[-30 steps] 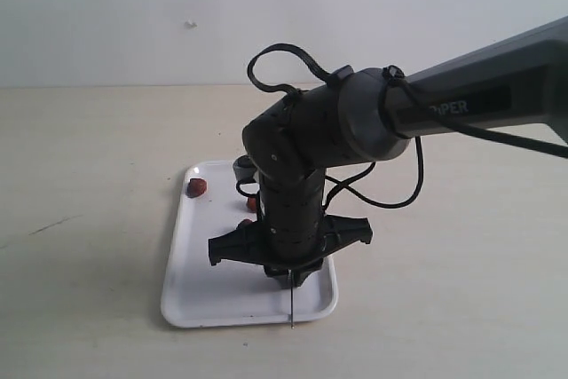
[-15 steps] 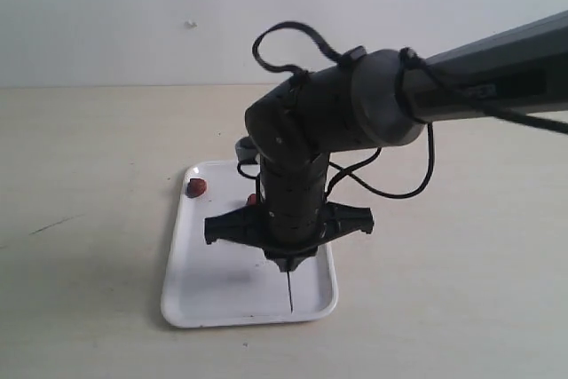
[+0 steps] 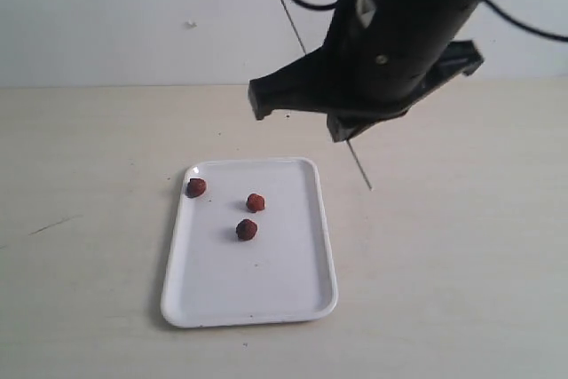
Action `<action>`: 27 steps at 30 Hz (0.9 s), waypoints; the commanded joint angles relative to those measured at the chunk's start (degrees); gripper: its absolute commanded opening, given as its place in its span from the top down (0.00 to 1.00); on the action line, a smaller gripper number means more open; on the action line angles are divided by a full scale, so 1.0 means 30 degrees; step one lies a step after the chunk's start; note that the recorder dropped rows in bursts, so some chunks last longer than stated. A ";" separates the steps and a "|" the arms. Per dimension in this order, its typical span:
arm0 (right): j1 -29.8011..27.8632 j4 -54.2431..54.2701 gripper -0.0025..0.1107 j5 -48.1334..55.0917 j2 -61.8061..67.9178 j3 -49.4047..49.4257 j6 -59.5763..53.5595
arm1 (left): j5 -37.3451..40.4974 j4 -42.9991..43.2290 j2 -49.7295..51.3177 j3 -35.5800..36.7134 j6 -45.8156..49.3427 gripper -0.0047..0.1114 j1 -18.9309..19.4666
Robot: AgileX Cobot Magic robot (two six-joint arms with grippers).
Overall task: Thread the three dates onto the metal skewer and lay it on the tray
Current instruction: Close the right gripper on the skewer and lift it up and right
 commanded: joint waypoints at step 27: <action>0.0022 0.2208 0.98 -0.0766 0.0444 0.0086 -2.1678 | -0.8654 0.0700 -0.0126 0.0013 0.0228 0.96 0.0047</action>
